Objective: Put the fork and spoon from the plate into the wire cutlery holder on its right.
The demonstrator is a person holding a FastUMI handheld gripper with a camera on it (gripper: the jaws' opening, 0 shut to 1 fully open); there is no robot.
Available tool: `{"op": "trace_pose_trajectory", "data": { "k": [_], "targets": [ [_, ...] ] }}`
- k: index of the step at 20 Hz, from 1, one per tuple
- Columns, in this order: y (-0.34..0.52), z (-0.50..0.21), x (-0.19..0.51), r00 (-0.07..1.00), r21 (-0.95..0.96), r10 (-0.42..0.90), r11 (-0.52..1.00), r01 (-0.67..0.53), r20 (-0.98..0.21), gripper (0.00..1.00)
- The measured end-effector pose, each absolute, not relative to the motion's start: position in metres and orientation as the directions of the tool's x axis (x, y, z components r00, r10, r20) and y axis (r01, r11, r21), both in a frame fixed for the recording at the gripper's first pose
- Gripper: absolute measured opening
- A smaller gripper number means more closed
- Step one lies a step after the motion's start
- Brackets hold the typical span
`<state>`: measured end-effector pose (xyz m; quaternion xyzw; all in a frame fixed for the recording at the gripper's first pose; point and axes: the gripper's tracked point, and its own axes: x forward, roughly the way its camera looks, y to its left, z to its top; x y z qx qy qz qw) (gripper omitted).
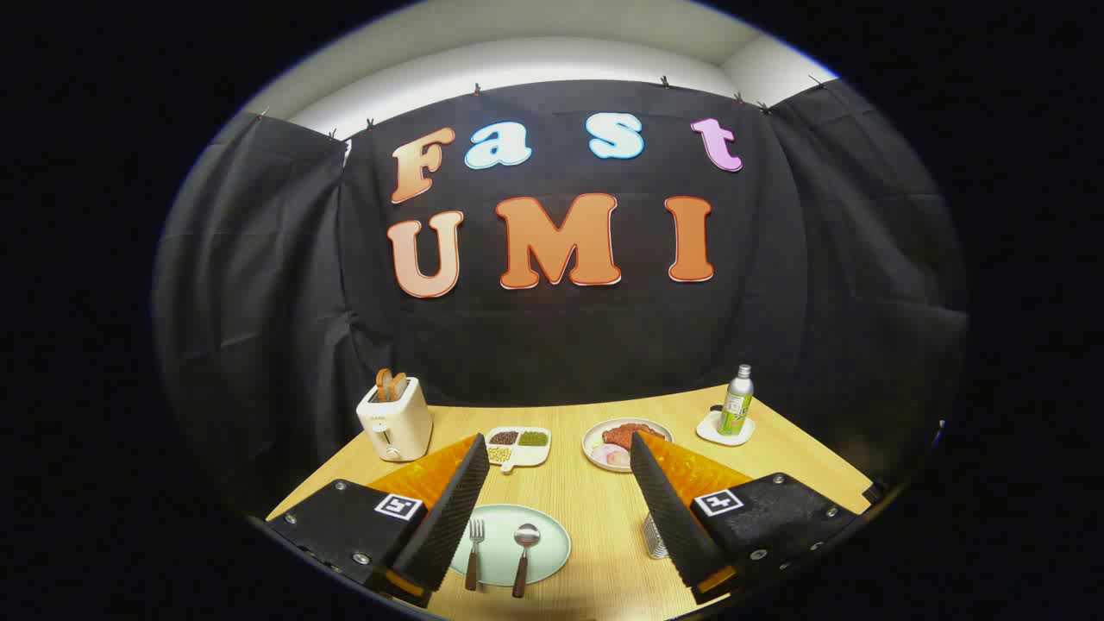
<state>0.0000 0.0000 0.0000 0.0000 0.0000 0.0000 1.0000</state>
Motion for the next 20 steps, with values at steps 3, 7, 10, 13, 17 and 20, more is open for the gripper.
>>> {"op": "trace_pose_trajectory", "data": {
  "k": [3,7,10,13,17,20],
  "targets": [
    [0.001,0.0,0.002,1.0,0.003,-0.002,1.0,0.002,0.004,0.98],
    [0.001,0.002,0.005,1.0,-0.006,-0.009,1.0,0.009,0.011,0.98],
    [0.006,0.0,0.009,1.0,0.0,0.0,1.0,0.0,0.007,0.98],
    [0.009,-0.004,0.01,1.0,-0.002,0.005,1.0,-0.005,0.001,0.98],
    [0.019,-0.02,0.017,1.0,-0.01,0.023,1.0,-0.023,-0.02,0.98],
    [0.023,-0.049,0.026,0.997,-0.034,0.02,0.999,-0.023,-0.072,0.98]
  ]
}}
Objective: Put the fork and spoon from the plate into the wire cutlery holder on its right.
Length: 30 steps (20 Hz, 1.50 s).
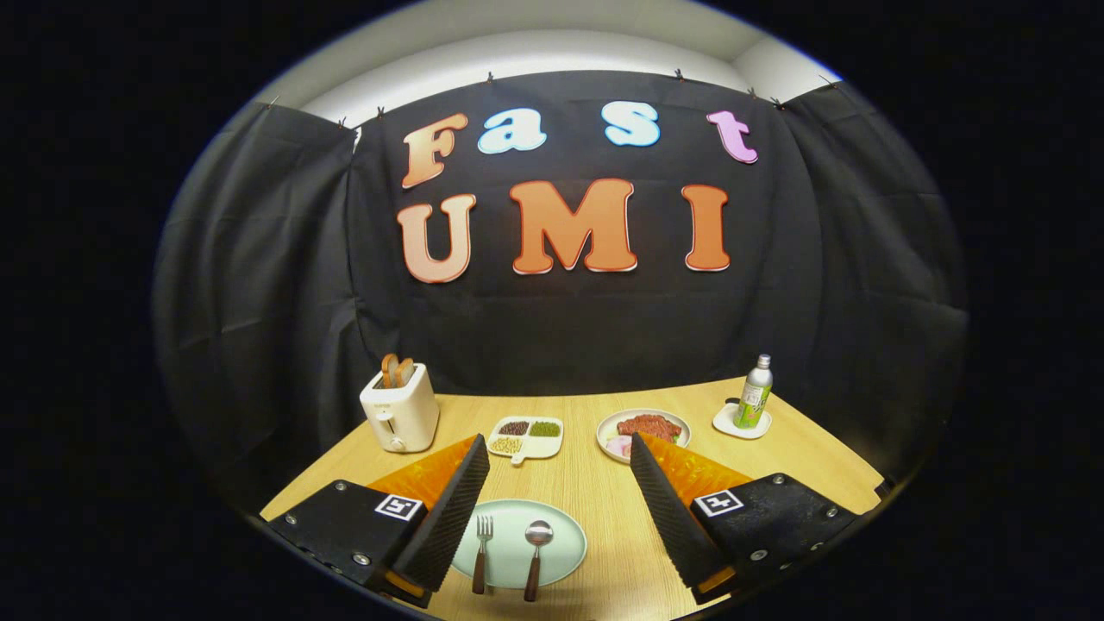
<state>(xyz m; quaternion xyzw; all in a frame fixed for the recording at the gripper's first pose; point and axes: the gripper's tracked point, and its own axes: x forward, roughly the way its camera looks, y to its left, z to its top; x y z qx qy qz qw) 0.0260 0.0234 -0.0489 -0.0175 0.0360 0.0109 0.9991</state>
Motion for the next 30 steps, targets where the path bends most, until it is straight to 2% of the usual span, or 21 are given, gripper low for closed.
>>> {"op": "trace_pose_trajectory", "data": {
  "k": [5,10,13,15,16,20,27,29,30],
  "targets": [
    [0.029,-0.135,0.044,0.971,-0.077,0.003,0.997,-0.022,-0.239,0.99],
    [0.04,-0.225,0.047,0.9,-0.043,0.025,0.998,-0.049,-0.436,0.99],
    [0.041,-0.249,0.048,0.878,-0.077,0.015,0.995,-0.059,-0.479,0.95],
    [0.041,-0.259,0.049,0.866,-0.11,0.006,0.991,-0.07,-0.501,0.88],
    [0.042,-0.262,0.05,0.862,-0.116,0.006,0.99,-0.076,-0.508,0.78],
    [0.048,-0.277,0.052,0.839,-0.127,0.006,0.988,-0.09,-0.544,0.55],
    [0.05,-0.302,0.048,0.792,-0.155,-0.004,0.981,-0.115,-0.611,0.36],
    [0.049,-0.304,0.049,0.79,-0.162,-0.007,0.98,-0.117,-0.614,0.28],
    [0.049,-0.302,0.048,0.79,-0.161,-0.007,0.98,-0.117,-0.613,0.18]
  ]
}}
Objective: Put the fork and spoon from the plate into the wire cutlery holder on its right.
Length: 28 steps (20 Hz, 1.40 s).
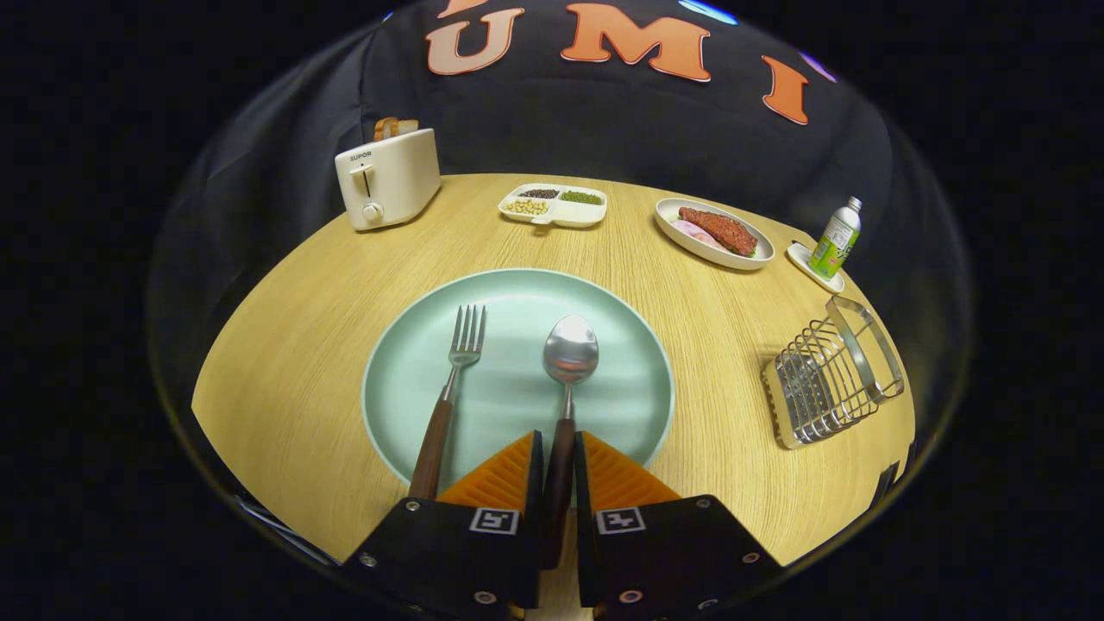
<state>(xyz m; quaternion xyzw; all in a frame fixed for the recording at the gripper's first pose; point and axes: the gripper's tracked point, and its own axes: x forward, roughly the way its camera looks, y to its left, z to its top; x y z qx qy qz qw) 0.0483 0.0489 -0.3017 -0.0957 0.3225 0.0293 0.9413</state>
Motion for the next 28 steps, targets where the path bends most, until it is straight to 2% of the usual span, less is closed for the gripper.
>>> {"op": "trace_pose_trajectory", "data": {
  "k": [2,5,17,28],
  "targets": [
    [0.049,-0.303,0.05,0.785,-0.144,-0.001,0.983,-0.112,-0.619,0.11],
    [0.044,-0.301,0.048,0.767,-0.125,-0.012,0.988,-0.088,-0.641,0.06],
    [-0.015,-0.21,0.015,0.745,-0.122,0.034,0.98,-0.155,-0.667,0.06],
    [-0.123,-0.143,-0.022,0.591,-0.211,-0.076,0.964,-0.163,-0.803,0.05]
  ]
}}
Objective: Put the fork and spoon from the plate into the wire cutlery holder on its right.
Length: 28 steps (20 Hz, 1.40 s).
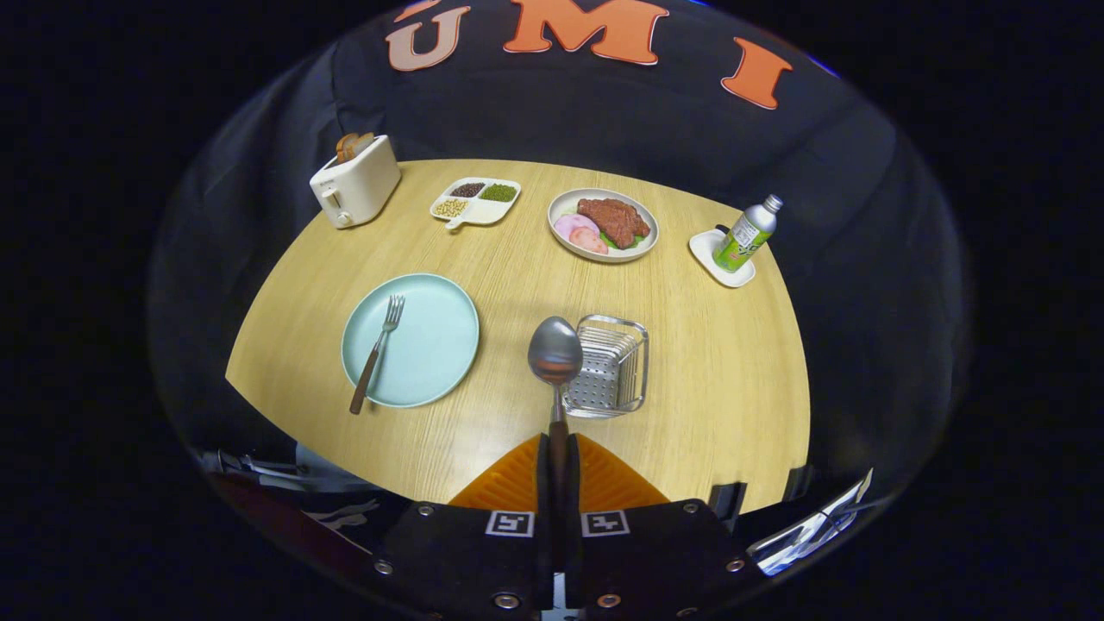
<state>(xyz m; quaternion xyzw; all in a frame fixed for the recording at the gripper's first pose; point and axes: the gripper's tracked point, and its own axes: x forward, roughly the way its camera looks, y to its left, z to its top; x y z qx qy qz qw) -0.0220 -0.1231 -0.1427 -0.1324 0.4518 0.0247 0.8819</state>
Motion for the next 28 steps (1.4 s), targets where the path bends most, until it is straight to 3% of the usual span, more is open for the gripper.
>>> {"op": "trace_pose_trajectory", "data": {
  "k": [9,28],
  "targets": [
    [-0.154,-0.158,-0.005,0.369,-0.252,-0.157,0.941,-0.225,-0.916,0.05],
    [-0.156,-0.211,0.046,0.184,-0.246,-0.201,0.932,-0.267,-0.962,0.06]
  ]
}}
